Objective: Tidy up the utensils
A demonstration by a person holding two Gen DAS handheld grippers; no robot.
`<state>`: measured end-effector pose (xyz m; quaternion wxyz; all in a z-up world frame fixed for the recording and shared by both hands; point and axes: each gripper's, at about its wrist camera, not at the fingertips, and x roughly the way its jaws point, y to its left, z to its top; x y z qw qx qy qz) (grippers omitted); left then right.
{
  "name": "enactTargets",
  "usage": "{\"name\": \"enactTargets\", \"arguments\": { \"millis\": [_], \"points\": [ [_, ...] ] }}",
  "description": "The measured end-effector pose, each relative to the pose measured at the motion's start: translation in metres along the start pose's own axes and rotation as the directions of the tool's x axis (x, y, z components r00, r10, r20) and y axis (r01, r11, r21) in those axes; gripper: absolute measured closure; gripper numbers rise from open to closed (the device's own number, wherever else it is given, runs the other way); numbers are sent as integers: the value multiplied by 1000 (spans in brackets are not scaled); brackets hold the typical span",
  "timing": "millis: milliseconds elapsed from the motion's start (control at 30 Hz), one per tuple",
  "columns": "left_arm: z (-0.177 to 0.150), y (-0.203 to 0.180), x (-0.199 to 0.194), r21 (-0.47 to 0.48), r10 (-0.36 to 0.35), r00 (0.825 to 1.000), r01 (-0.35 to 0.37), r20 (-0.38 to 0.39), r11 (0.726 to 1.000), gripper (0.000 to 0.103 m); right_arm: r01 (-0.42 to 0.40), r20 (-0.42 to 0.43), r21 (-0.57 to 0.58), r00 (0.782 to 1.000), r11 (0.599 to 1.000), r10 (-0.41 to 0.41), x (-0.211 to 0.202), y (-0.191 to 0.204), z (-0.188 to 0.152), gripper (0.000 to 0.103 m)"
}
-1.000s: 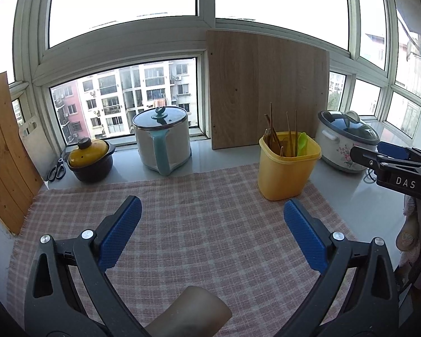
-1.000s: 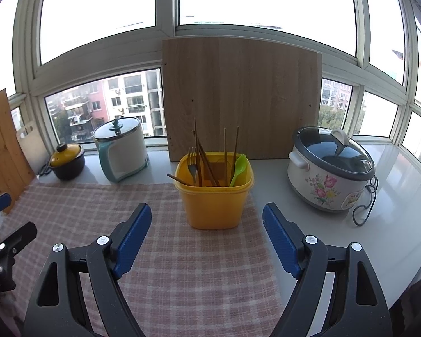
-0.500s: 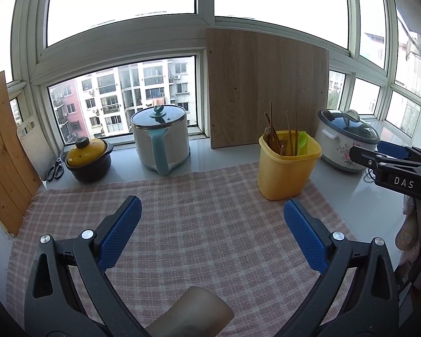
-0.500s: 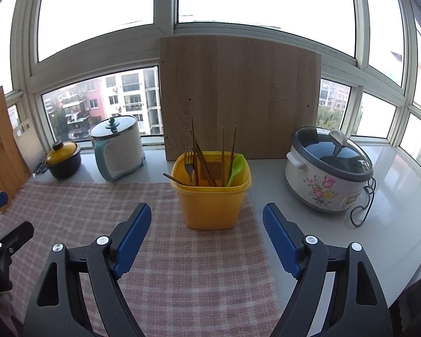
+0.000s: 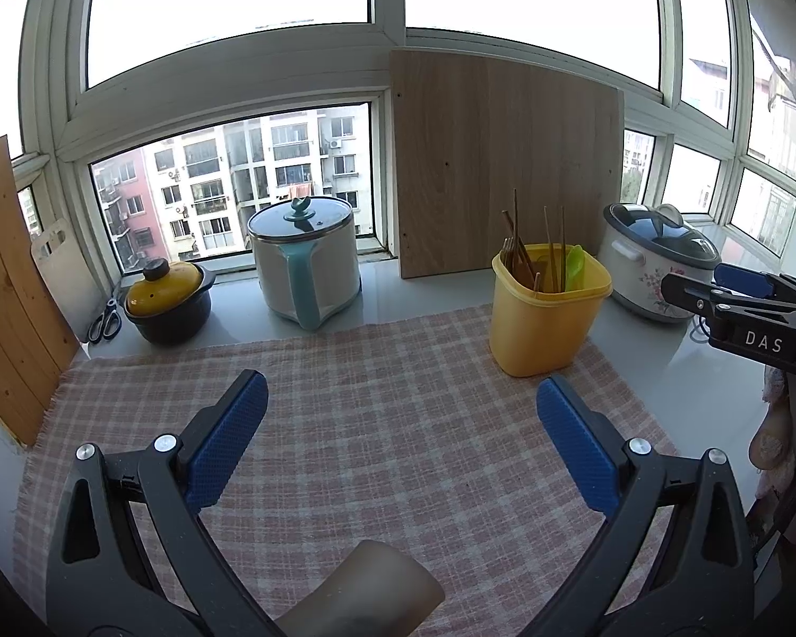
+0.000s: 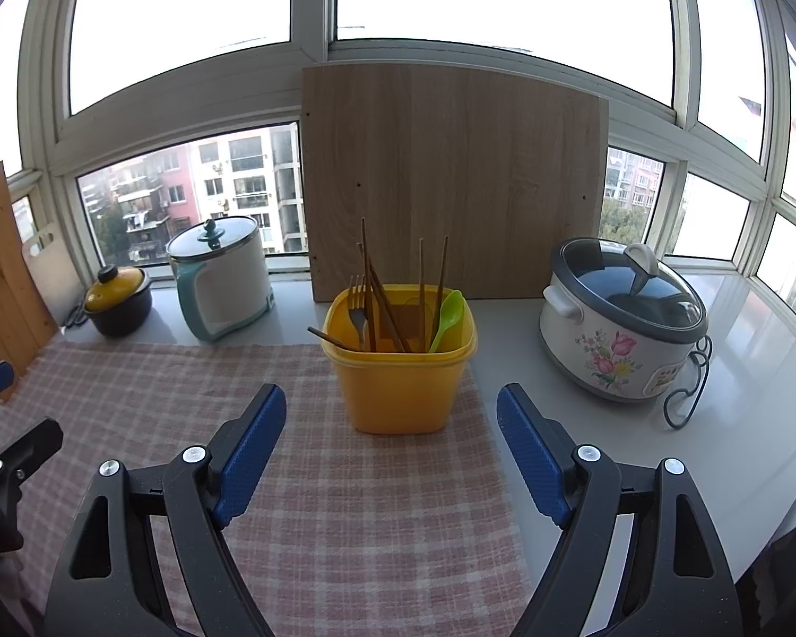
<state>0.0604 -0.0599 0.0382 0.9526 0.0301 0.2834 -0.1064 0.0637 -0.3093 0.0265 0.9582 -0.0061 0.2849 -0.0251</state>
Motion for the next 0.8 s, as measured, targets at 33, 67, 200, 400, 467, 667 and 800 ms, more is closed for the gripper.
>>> {"name": "enactTargets", "arguments": {
  "millis": [33,67,200,400,467,667,800],
  "points": [
    [0,0,0,-2,2,1000,-2,2,1000,0,1,0,2,1000,1000,-1,0,0,0,21],
    [0,0,0,-3,3,1000,-3,2,1000,0,1,-1,4,1000,1000,-1,0,0,0,21],
    [-1,1,1,0,2,1000,-2,0,1000,0,1,-6,10,1000,1000,-1,2,-1,-1,21],
    [-5,3,3,-4,8,1000,-8,-2,1000,0,2,-11,10,1000,1000,-1,3,-1,-1,21],
    [-4,3,4,-2,9,1000,-9,-1,1000,0,1,-14,9,1000,1000,-1,4,-1,-1,21],
    [-10,5,5,-1,17,1000,-17,5,1000,0,4,-19,15,1000,1000,-4,6,-2,-2,21],
    [-13,5,7,-2,19,1000,-19,8,1000,0,6,-23,15,1000,1000,-5,8,-2,-2,21]
  ]
}}
